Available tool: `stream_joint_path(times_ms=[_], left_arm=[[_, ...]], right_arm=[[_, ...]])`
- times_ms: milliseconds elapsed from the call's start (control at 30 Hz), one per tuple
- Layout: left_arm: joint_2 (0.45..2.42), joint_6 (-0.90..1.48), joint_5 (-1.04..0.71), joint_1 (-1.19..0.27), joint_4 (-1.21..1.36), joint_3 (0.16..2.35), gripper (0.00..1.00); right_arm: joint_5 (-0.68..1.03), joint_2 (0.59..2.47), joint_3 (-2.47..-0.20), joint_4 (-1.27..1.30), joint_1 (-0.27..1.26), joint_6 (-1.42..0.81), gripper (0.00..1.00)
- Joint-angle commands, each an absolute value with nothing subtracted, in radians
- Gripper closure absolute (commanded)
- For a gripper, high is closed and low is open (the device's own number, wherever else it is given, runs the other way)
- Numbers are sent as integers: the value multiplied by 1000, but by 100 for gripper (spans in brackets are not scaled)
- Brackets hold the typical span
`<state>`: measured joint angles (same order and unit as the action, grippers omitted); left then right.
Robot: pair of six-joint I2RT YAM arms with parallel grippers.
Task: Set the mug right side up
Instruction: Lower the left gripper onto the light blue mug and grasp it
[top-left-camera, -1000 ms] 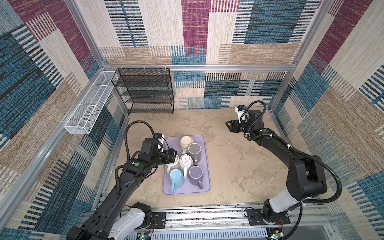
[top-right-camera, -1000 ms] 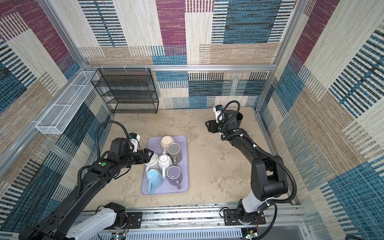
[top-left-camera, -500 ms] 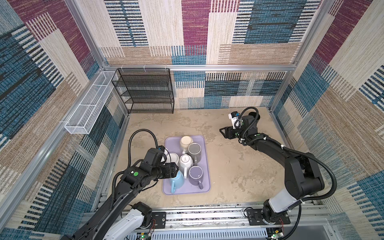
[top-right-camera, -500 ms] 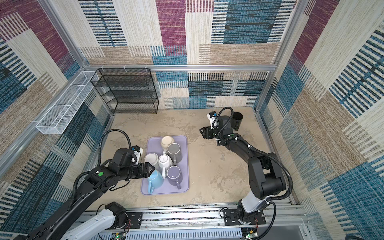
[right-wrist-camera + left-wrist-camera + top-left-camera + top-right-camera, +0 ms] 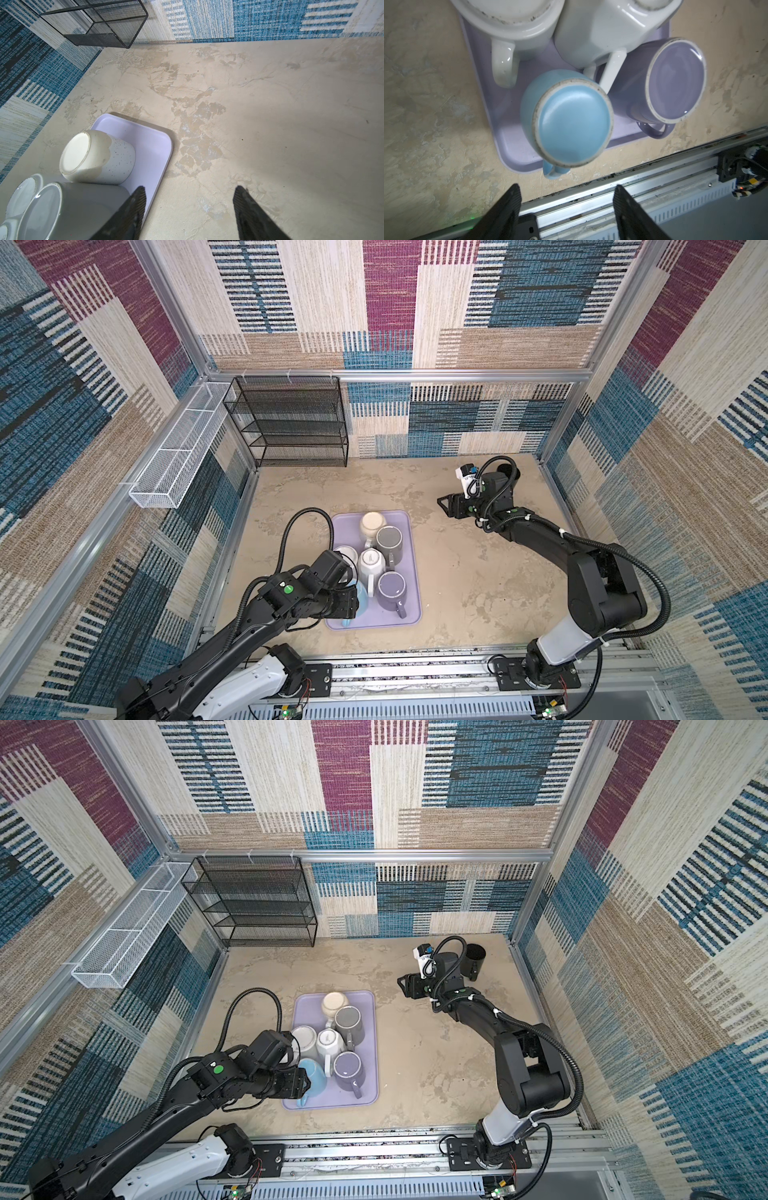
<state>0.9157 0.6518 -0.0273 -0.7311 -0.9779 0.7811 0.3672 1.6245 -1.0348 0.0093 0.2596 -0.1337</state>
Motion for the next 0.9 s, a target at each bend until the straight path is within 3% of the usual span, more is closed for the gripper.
stream_joint_path(times_ms=[0,367,867], left_arm=[[946,678,24,-760,-1001,783,29],[1057,658,117,-831,-996,799,37],[1129,622,93,-833,-922,769,45]], right_arm=[[379,1614,-1029,38,262,-147,30],[396,1632,-992,79,269,-166,31],[413,1640,-1003,88,280,-168,31]])
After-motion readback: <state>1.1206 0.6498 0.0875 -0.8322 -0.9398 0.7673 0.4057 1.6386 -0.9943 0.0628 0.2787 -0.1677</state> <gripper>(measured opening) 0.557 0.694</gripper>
